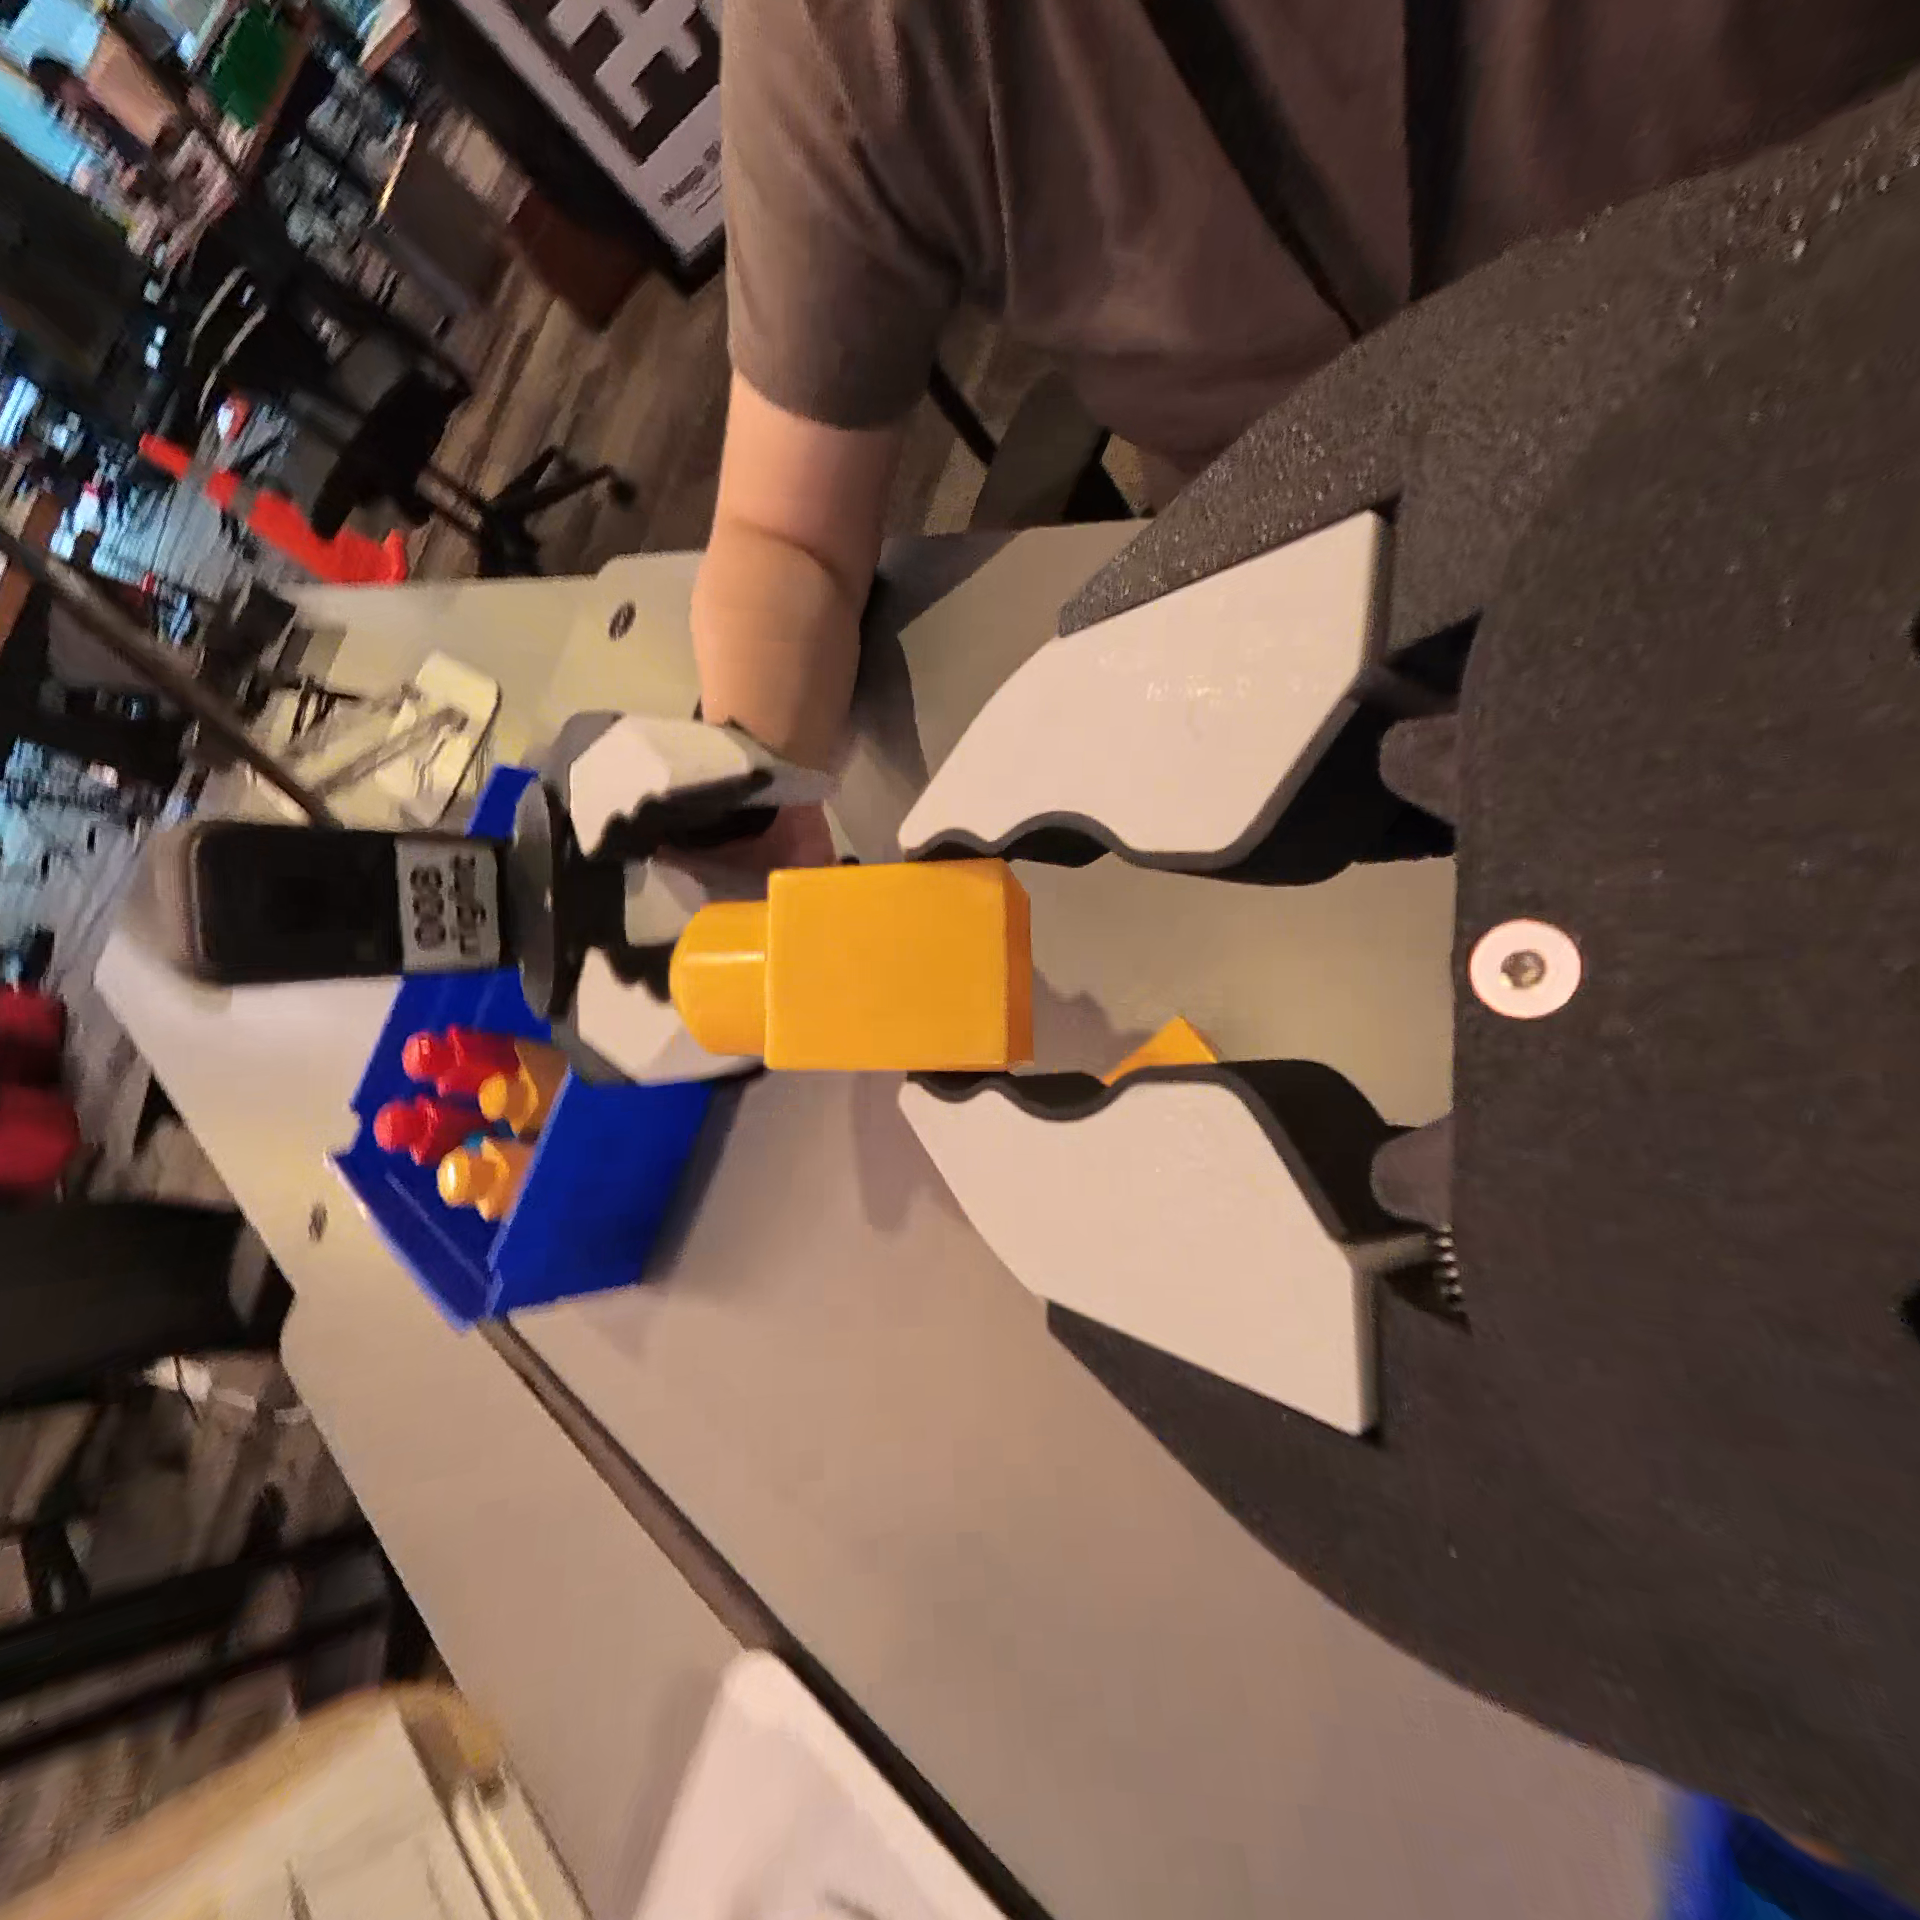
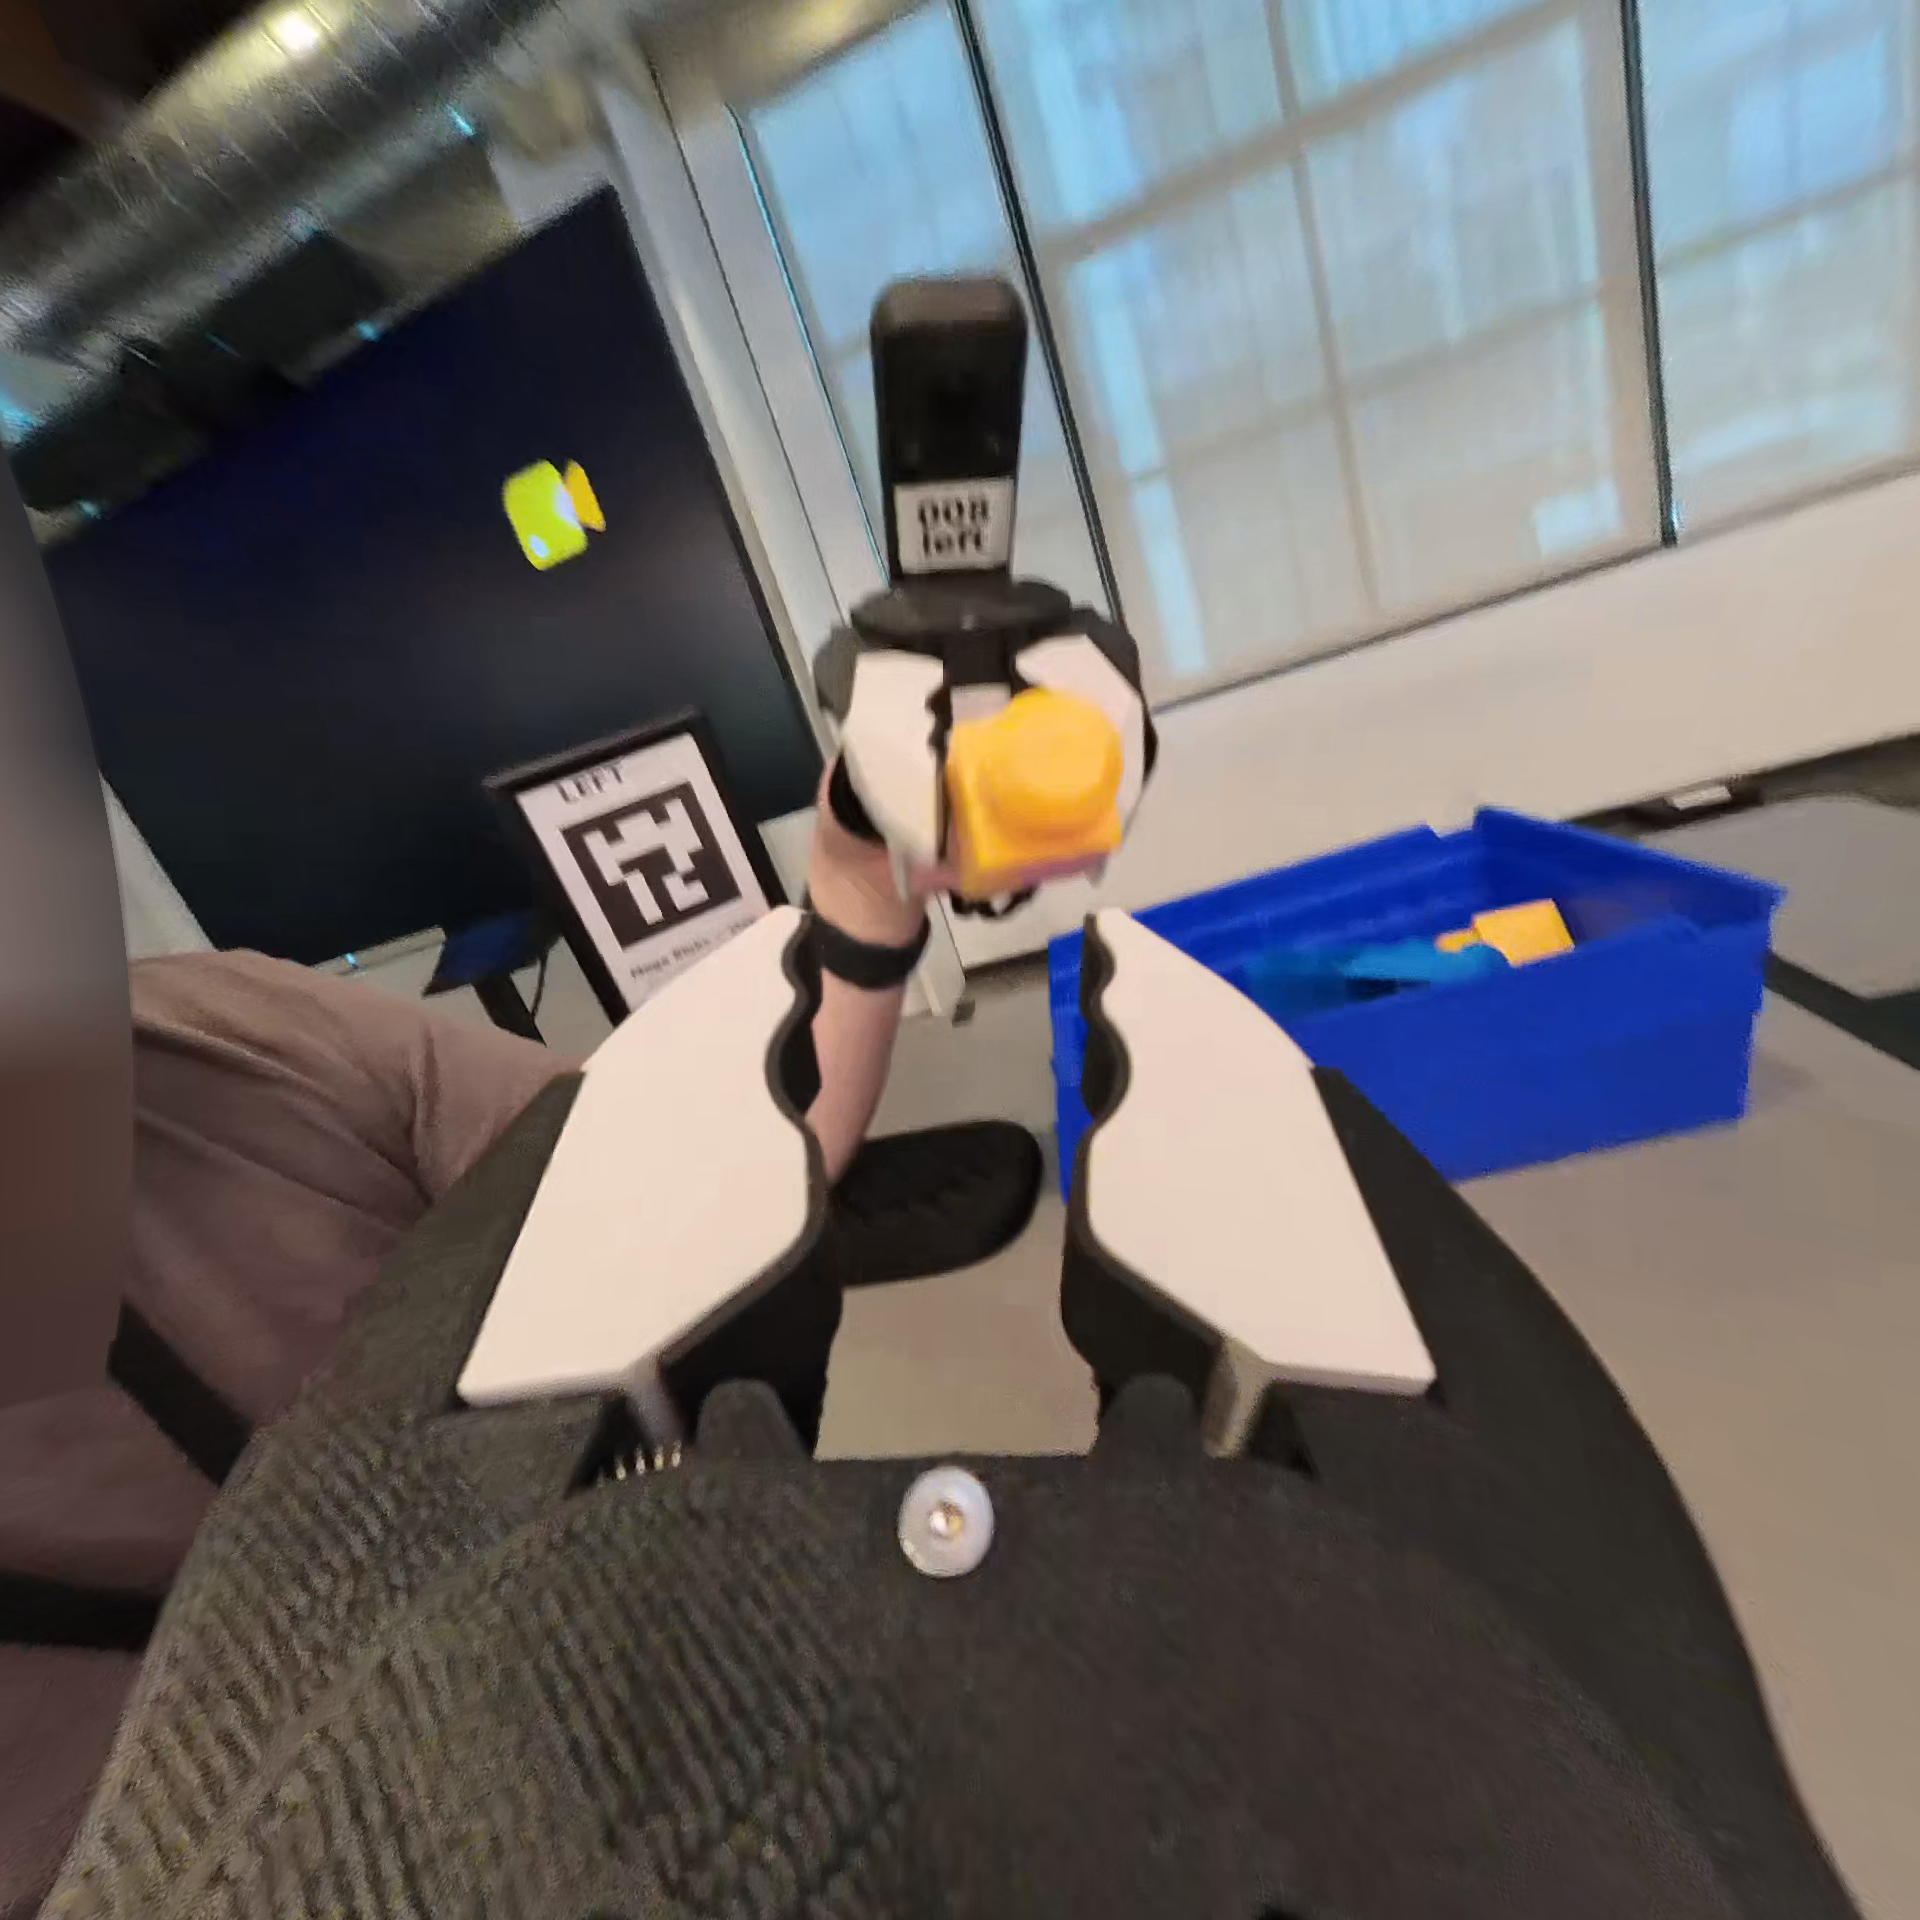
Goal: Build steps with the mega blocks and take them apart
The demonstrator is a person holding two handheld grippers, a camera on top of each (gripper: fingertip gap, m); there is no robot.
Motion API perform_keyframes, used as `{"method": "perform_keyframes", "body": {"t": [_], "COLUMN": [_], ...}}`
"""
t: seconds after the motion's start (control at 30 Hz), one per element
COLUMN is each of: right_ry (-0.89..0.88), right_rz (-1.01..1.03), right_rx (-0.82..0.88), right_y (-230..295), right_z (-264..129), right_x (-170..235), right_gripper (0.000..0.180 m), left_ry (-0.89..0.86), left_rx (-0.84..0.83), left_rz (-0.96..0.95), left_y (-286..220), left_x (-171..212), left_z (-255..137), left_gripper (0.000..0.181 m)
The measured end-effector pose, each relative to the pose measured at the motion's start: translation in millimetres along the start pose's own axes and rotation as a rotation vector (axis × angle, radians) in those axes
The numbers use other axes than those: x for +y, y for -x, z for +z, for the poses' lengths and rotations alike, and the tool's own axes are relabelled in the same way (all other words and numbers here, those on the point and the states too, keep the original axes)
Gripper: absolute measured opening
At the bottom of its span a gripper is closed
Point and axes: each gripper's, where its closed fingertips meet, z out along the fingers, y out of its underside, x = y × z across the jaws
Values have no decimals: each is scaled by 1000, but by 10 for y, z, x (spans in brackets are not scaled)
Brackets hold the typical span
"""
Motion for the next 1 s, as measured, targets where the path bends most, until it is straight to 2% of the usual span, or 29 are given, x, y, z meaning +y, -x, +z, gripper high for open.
{"method": "perform_keyframes", "body": {"t": [0.17, 0.2, 0.23, 0.33, 0.37, 0.43, 0.47, 0.53, 0.6, 0.67, 0.8, 1.0], "right_ry": [-56, -54, -48, 35, 70, 233, 358, 635, 810, 852, 878, 975], "right_rz": [14, 24, 30, 9, 0, 11, 8, -11, -26, 25, 84, 78], "right_rx": [-26, -49, -56, -11, 14, 131, 244, 509, 721, 827, 924, 962], "right_y": [69, 91, 90, 23, -2, -155, -302, -626, -903, -1106, -1361, -1393], "right_z": [-37, -43, -52, -78, -98, -203, -327, -738, -1143, -1341, -1511, -1583], "right_x": [-116, -114, -112, -69, -68, 13, 107, 347, 522, 661, 896, 1096], "right_gripper": [47, 34, 31, 31, 31, 30, 30, 30, 31, 31, 30, 31], "left_ry": [25, 24, 24, 61, 64, 66, 65, 60, 47, 29, 1, -8], "left_rx": [99, 103, 90, 55, 31, -59, -104, -155, -192, -214, -247, -262], "left_rz": [14, 16, 23, 50, 55, 61, 68, 74, 75, 81, 92, 103], "left_y": [-212, -217, -192, -116, -73, 74, 147, 226, 271, 282, 287, 265], "left_x": [35, 37, 42, 109, 112, 105, 102, 91, 60, 23, -34, -64], "left_z": [308, 331, 345, 363, 348, 271, 214, 97, -12, -106, -253, -319], "left_gripper": [37, 37, 37, 39, 45, 55, 56, 56, 57, 56, 55, 53]}}
